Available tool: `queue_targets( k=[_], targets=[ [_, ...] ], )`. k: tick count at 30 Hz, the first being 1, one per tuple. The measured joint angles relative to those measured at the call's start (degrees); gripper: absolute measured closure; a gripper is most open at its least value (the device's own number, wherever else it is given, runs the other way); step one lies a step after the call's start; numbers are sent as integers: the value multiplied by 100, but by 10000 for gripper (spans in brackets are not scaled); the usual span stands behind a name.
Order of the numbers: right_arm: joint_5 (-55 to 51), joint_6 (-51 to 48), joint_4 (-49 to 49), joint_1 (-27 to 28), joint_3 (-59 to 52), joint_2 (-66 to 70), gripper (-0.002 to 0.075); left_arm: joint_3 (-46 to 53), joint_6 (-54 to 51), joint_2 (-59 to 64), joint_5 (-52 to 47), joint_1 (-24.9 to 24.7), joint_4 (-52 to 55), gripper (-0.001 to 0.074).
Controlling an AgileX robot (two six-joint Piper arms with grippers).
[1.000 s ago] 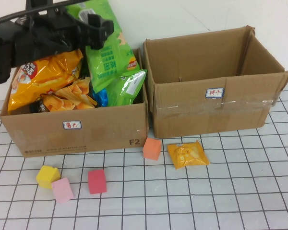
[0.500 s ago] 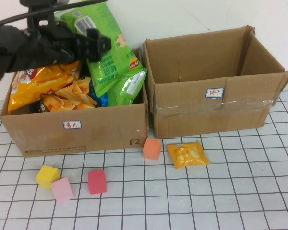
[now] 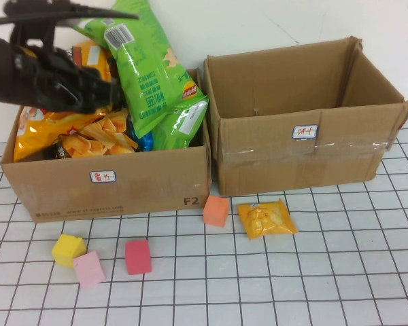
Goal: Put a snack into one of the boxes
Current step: Place the potato chip in the potato chip box, then pick up the biscuit
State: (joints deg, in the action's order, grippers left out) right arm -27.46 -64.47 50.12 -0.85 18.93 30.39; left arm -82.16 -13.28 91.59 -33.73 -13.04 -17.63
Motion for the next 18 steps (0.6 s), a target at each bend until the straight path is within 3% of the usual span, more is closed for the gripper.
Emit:
queue_targets(
  k=[7, 12, 15, 18],
  targets=[
    [-164, -21, -181, 0, 0, 0, 727, 0, -43, -467, 40, 0, 42, 680],
    [-194, -21, -300, 0, 0, 35, 723, 130, -126, -910, 71, 0, 263, 727],
    [-167, -103, -273, 0, 0, 270, 661, 515, -21, -1430, 303, 0, 531, 732],
    [-167, -404, 23, 0, 0, 619, 522, 1270, 44, -2176, 708, 0, 607, 735]
  ],
)
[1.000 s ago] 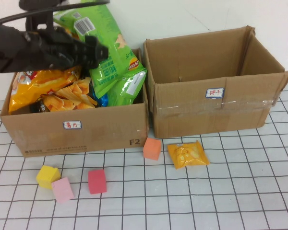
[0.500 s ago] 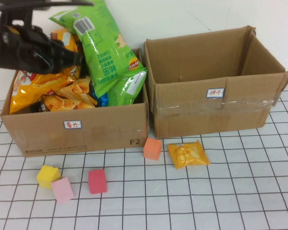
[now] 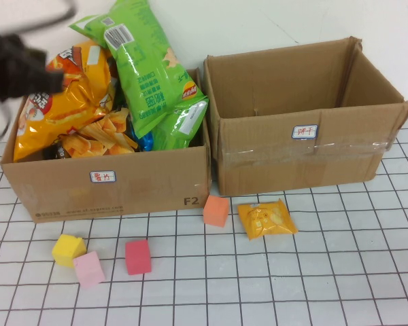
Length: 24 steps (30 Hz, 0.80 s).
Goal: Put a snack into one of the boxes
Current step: Pick up the biscuit
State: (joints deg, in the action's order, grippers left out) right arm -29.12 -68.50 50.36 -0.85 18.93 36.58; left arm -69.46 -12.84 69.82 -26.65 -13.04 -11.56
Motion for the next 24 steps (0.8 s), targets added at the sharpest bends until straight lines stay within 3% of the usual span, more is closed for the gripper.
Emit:
queue_targets(
  k=[4, 7, 17, 24],
  targets=[
    [-111, -1128, 900, 0, 49, 583, 343, 1204, 36, -1030, 552, 0, 22, 736],
    [-227, -1998, 1682, 0, 195, 1048, 277, 2101, 75, -1828, 860, 0, 41, 735],
    [-894, -3842, 3441, -182, 843, 2985, 252, 3979, -106, -4046, 1011, 0, 117, 735],
    [73, -4858, 4281, -1586, 1216, 4038, 278, 4545, -193, -4515, 899, 0, 128, 735]
  ],
)
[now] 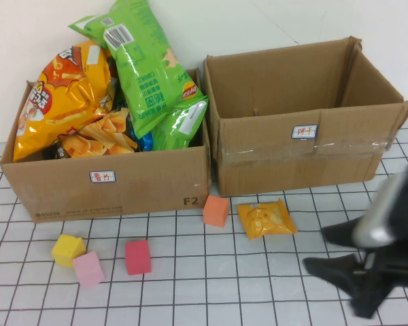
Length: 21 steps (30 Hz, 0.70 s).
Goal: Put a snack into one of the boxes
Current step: Pick up the biscuit
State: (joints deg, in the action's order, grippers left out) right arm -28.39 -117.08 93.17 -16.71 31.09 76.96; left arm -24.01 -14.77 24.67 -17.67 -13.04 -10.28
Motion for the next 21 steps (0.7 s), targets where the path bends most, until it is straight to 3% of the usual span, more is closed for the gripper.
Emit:
queue_targets(
  k=[2, 6, 8, 14, 21],
  targets=[
    [643, -82, 54, -419, 77, 179, 361, 54, -6, -4, -159, 0, 12, 736],
    [1944, -598, 94, -1092, 104, 352, 611, 247, -25, -4, -381, 0, 48, 735],
    [2236, -843, 220, -1234, 120, 393, 673, 352, -28, -4, -381, 0, 71, 735],
    [2016, -1797, 511, -1266, 383, 749, 719, 457, -28, -4, -217, 0, 92, 735],
    [1856, -1553, 522, -1266, 1127, 1547, 723, 457, -28, -4, -201, 0, 92, 735]
  ],
)
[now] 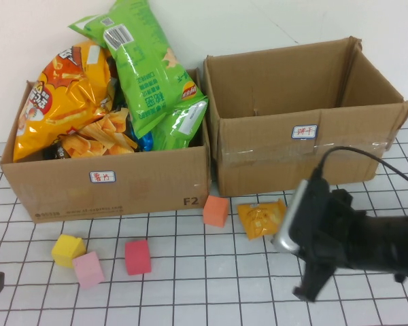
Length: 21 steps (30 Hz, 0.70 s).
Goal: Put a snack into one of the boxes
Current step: Pick up the biscuit
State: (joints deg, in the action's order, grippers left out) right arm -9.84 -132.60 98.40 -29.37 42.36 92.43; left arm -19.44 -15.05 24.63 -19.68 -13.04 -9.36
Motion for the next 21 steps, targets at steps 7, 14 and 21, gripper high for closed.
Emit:
queue_targets(
  k=[7, 14, 21],
  targets=[
    [-81, 1057, 10, 0, 455, 657, 475, 0, 0, 0, -22, 0, 0, 736],
    [50, 1657, 10, 0, 841, 993, 71, 0, -14, 0, -45, 0, 0, 736],
    [542, 1721, 45, 0, 1364, 1322, 37, 0, -14, 0, -45, 0, 19, 736]
  ],
)
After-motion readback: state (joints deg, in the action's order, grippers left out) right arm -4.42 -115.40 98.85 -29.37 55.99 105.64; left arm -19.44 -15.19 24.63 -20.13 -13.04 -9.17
